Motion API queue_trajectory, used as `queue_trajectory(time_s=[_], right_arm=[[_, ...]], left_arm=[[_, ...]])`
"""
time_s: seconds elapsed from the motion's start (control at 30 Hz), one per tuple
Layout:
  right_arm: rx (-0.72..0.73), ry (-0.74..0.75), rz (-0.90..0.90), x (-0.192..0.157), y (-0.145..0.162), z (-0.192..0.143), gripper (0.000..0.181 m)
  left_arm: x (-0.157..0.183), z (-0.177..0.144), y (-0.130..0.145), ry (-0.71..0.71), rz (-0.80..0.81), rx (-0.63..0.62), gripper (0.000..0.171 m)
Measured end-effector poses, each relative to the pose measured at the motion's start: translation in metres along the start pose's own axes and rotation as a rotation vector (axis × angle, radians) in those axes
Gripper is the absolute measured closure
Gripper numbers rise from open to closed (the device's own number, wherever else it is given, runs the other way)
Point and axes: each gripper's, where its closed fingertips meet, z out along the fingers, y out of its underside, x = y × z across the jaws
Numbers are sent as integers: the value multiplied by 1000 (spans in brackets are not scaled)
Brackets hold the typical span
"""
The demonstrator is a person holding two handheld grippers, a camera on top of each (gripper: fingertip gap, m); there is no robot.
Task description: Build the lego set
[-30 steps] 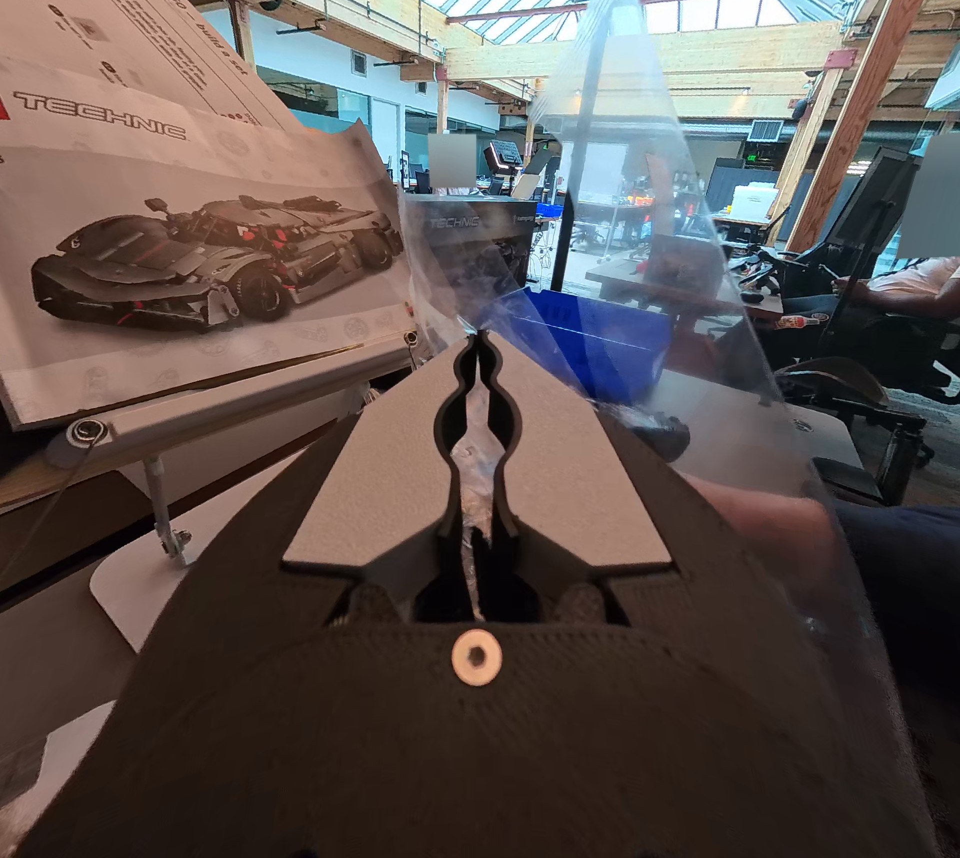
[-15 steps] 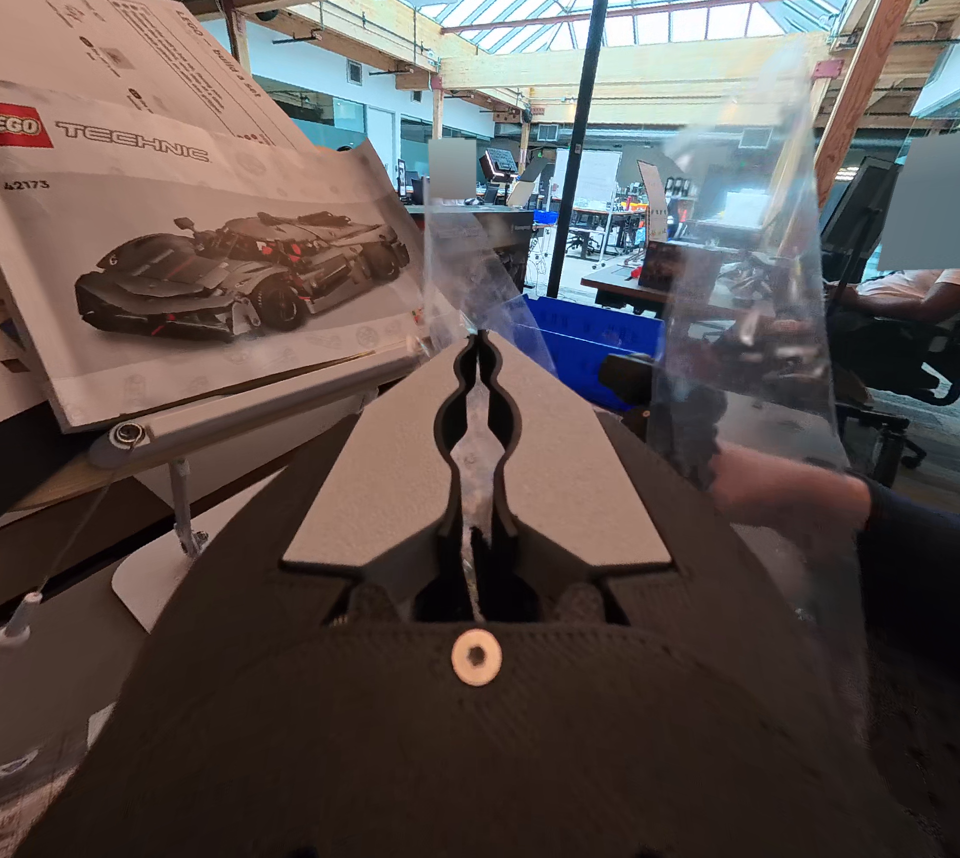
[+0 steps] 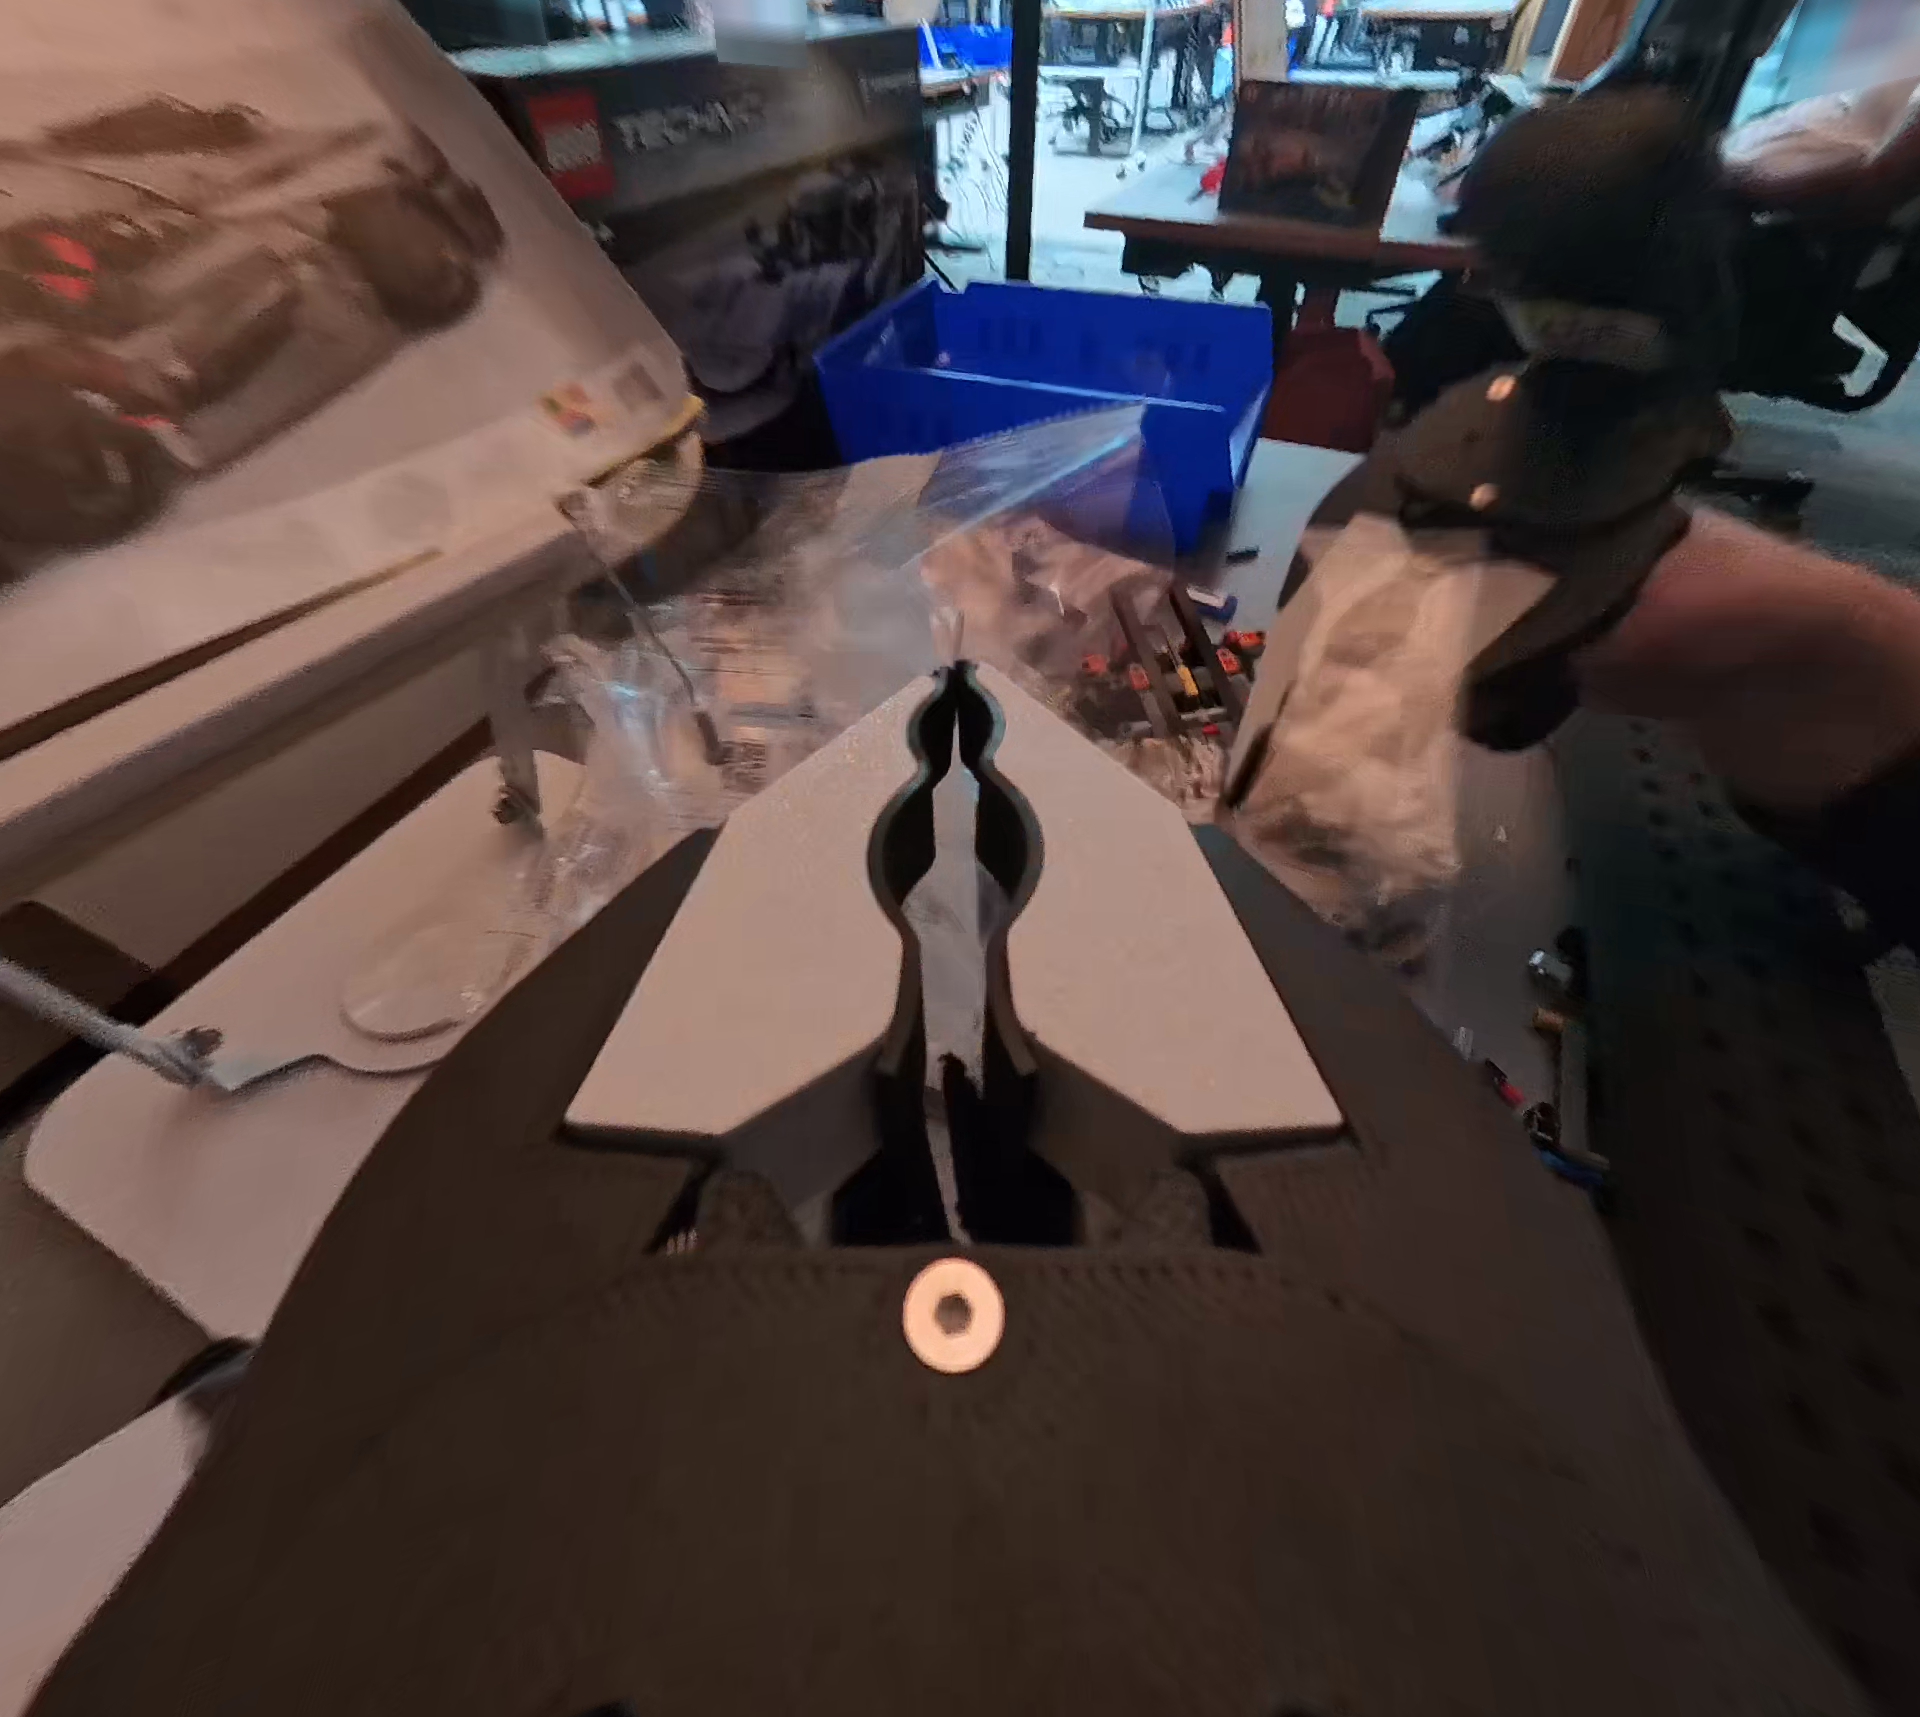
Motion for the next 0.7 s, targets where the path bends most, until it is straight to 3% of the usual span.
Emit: queue_trajectory(time_s=[0.1, 0.2, 0.37, 0.57, 0.63, 0.7], right_arm=[[46, 19, 1, -2, -11, -19, 181], [8, 65, 10, 6, -3, -26, 181], [-106, 54, -33, -1, 18, -14, 172], [-228, -151, -176, -72, 29, 39, 157], [-288, -162, -220, -88, 36, 68, 139], [-364, -131, -254, -91, 45, 93, 136]], left_arm=[[9, 23, 22, 36, -10, -76, 171], [13, 36, 39, 63, -19, -127, 171], [10, 35, 38, 63, -26, -114, 171], [-7, 28, 31, 43, -107, -39, 171], [-14, 25, 30, 28, -126, -17, 171], [-19, 22, 29, 18, -136, -4, 171]])
